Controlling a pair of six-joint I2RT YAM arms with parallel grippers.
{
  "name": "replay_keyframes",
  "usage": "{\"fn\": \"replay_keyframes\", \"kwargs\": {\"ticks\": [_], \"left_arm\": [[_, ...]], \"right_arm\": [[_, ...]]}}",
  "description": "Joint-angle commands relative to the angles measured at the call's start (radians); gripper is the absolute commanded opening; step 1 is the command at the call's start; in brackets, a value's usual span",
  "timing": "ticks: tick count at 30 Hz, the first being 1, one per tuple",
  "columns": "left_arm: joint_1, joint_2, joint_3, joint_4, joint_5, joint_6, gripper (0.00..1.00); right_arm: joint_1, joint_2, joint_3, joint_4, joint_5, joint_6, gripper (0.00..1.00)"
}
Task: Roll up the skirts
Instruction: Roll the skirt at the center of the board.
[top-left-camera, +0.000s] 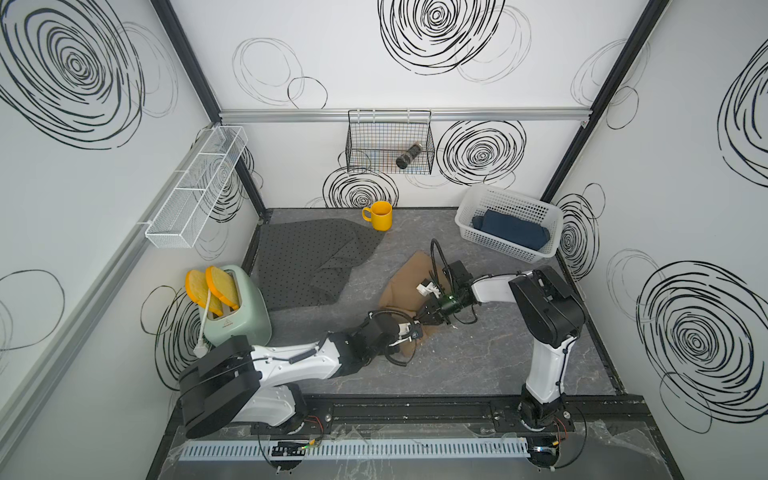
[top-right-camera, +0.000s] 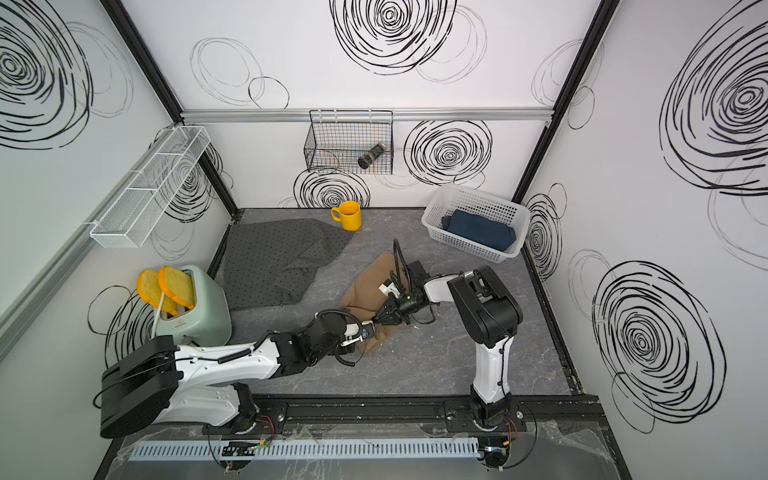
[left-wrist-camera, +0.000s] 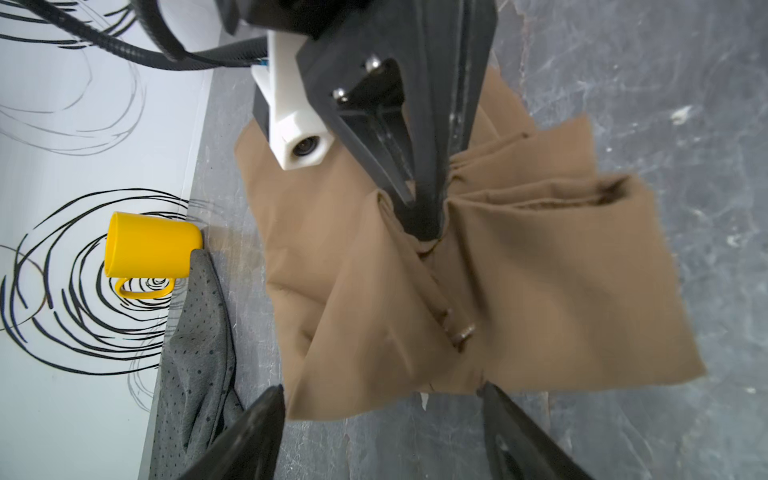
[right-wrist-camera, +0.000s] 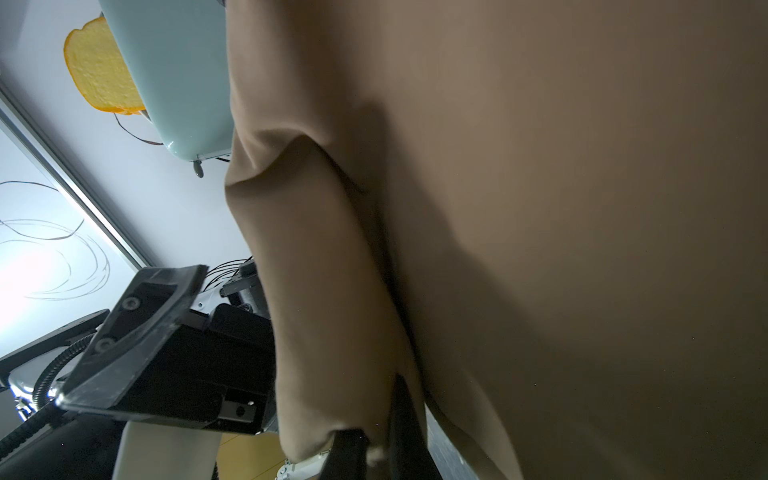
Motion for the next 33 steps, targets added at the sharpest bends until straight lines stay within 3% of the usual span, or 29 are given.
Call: {"fn": "replay_keyframes", "kwargs": {"ticks": [1,5,7,13,14,15,18,23,29,33], "left_arm": [[0.011,0.032,0.037,0.079,0.031,0.068,0.76],[0.020,0.045,0.031,0.114,0.051,0.087,0.77],[0.011,0.076,0.055,0.125,0.056,0.080,0.72],[0.030,0.146,0.134,0.083,0.092,0.037,0.29],[0.034,0.148,0.139,0.082,0.099,0.030,0.19],[0.038,0.151,0.145,0.083,0.101,0.024,0.00],[0.054,0.137,0.161,0.090,0.115,-0.014,0.00],[0.119,0.115,0.255,0.028,0.192,-0.179,0.00],[0.263,0.225,0.412,-0.108,0.411,-0.399,0.00],[0.320,0.358,0.531,-0.235,0.443,-0.441,0.00]], "right_arm": [[-0.005,-0.012,0.017,-0.033,-0.004,-0.030,0.00],[-0.005,-0.017,0.018,-0.038,0.003,-0.034,0.00],[-0.005,-0.012,0.018,-0.039,0.003,-0.037,0.00],[-0.006,-0.012,0.017,-0.045,0.021,-0.043,0.00],[-0.006,-0.012,0.017,-0.046,0.021,-0.043,0.00],[-0.006,-0.016,0.017,-0.047,0.022,-0.045,0.01],[-0.009,-0.020,0.018,-0.060,0.044,-0.048,0.03],[-0.017,-0.060,0.001,-0.067,0.130,-0.047,0.21],[-0.021,-0.057,0.001,-0.048,0.183,-0.028,0.30],[-0.023,-0.083,-0.008,-0.044,0.261,-0.014,0.38]]}}
